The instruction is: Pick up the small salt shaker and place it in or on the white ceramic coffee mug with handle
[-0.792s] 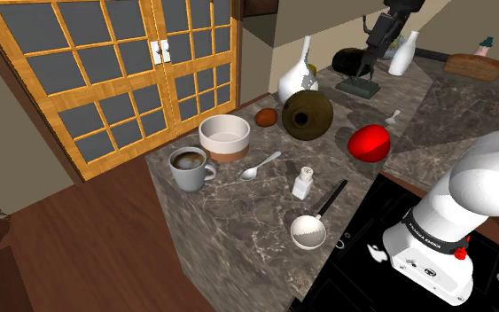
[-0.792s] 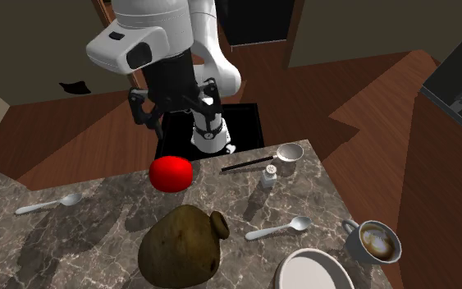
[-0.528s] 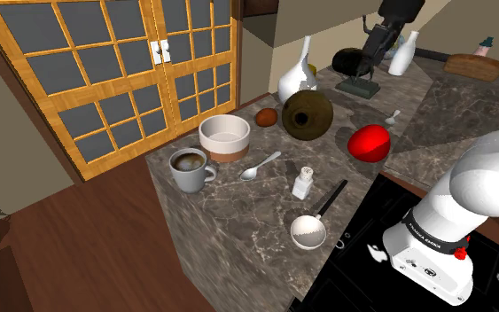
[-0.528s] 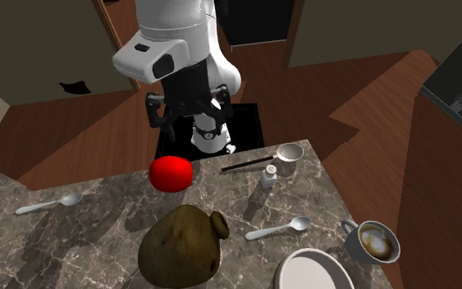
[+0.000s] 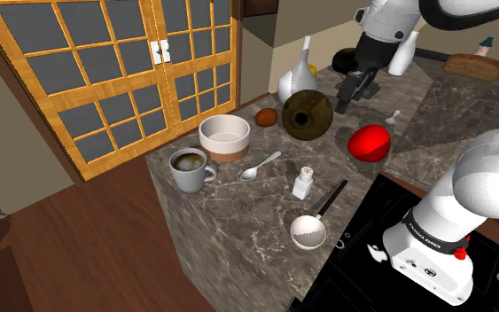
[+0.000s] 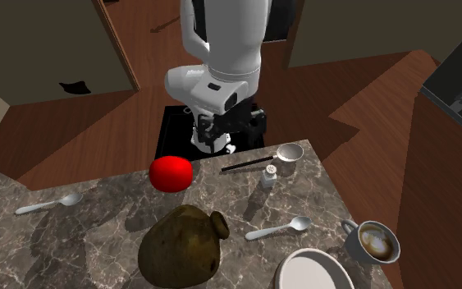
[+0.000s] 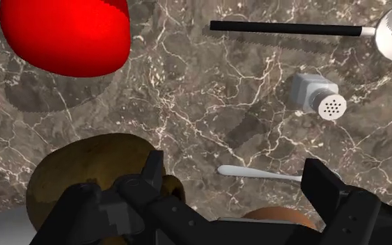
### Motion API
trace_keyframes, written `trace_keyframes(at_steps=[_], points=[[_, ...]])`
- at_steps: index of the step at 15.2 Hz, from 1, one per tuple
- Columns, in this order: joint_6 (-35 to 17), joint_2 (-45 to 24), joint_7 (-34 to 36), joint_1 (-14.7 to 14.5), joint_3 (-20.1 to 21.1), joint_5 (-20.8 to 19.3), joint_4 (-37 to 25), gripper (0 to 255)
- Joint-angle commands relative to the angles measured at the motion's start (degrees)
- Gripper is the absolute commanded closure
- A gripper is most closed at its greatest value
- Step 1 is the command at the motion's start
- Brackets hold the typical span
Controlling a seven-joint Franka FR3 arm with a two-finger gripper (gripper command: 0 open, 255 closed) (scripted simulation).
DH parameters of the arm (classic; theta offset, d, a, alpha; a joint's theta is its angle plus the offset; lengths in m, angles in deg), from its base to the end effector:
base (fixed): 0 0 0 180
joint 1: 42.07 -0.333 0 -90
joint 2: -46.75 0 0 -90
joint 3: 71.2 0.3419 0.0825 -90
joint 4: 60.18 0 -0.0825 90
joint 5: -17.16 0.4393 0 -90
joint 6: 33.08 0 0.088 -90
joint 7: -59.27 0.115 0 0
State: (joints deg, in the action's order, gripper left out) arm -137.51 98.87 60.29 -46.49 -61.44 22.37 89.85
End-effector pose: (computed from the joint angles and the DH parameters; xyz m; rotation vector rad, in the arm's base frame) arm 0.3176 0.0926 0.5203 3.0937 0.2384 0.1732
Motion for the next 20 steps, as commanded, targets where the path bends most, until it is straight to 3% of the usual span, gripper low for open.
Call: trace_keyframes(at_steps=[1, 7, 14, 20], points=[[-2.35, 0.06, 2.07, -1.03, 2.44, 1.25, 2.46, 0], [-10.00, -2.57, 9.21, -4.73, 11.07, 5.72, 7.94, 0], [-20.50, -11.06, 18.02, -7.44, 22.19, 10.00, 10.65, 0], [-26.90, -14.89, 18.29, -6.61, 23.98, 10.41, 13.26, 0]])
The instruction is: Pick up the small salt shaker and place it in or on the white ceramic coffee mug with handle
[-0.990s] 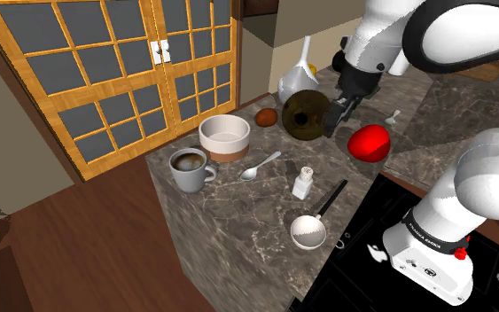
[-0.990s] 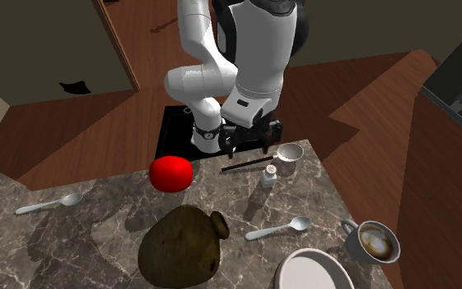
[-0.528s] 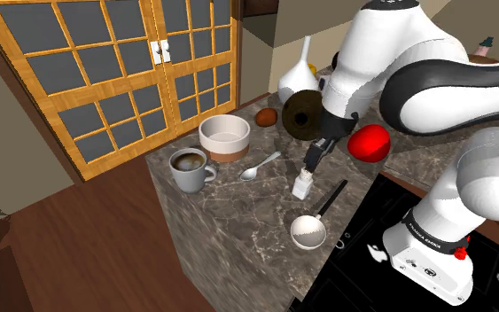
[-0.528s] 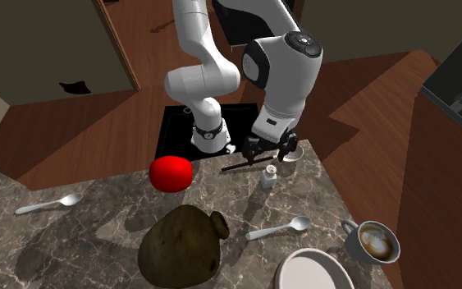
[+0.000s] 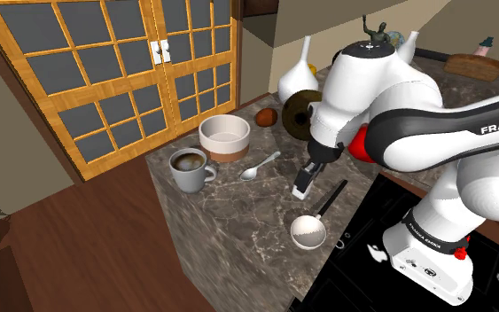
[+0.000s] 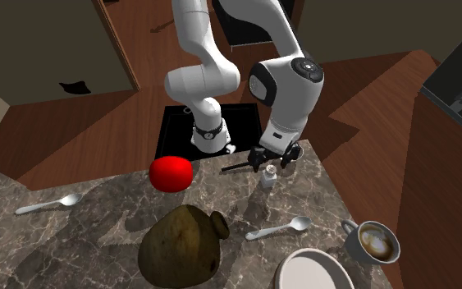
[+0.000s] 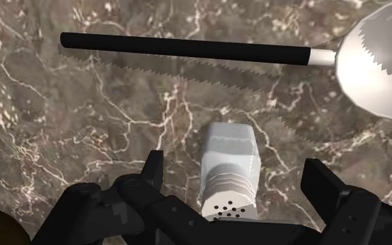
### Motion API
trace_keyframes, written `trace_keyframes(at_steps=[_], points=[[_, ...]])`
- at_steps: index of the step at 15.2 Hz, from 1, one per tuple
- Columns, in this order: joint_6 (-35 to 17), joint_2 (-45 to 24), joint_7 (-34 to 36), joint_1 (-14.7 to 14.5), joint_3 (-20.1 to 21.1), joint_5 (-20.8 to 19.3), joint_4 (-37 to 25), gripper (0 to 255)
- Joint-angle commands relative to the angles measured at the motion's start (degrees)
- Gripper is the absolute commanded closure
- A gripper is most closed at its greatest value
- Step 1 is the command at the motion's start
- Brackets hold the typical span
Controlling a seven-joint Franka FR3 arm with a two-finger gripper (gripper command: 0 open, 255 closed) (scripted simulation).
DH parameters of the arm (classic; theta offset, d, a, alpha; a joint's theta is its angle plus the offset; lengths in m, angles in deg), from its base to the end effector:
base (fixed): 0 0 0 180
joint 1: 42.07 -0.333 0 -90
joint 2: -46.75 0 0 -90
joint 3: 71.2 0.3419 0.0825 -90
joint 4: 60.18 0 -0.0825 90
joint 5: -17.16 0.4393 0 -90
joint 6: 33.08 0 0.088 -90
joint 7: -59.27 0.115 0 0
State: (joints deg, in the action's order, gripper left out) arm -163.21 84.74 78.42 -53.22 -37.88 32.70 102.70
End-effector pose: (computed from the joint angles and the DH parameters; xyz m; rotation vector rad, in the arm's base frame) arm 0.2783 0.2319 0.3305 3.0258 0.2546 0.1481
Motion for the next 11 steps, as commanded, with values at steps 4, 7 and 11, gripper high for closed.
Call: trace_keyframes(at_steps=[4, 7, 11], points=[[-2.96, -1.93, 0.27, 0.44, 0.92, 0.12, 1.01, 0], [-2.96, -1.93, 0.27, 0.44, 0.92, 0.12, 1.01, 0], [-2.95, -1.93, 0.28, 0.44, 0.92, 0.12, 1.00, 255]])
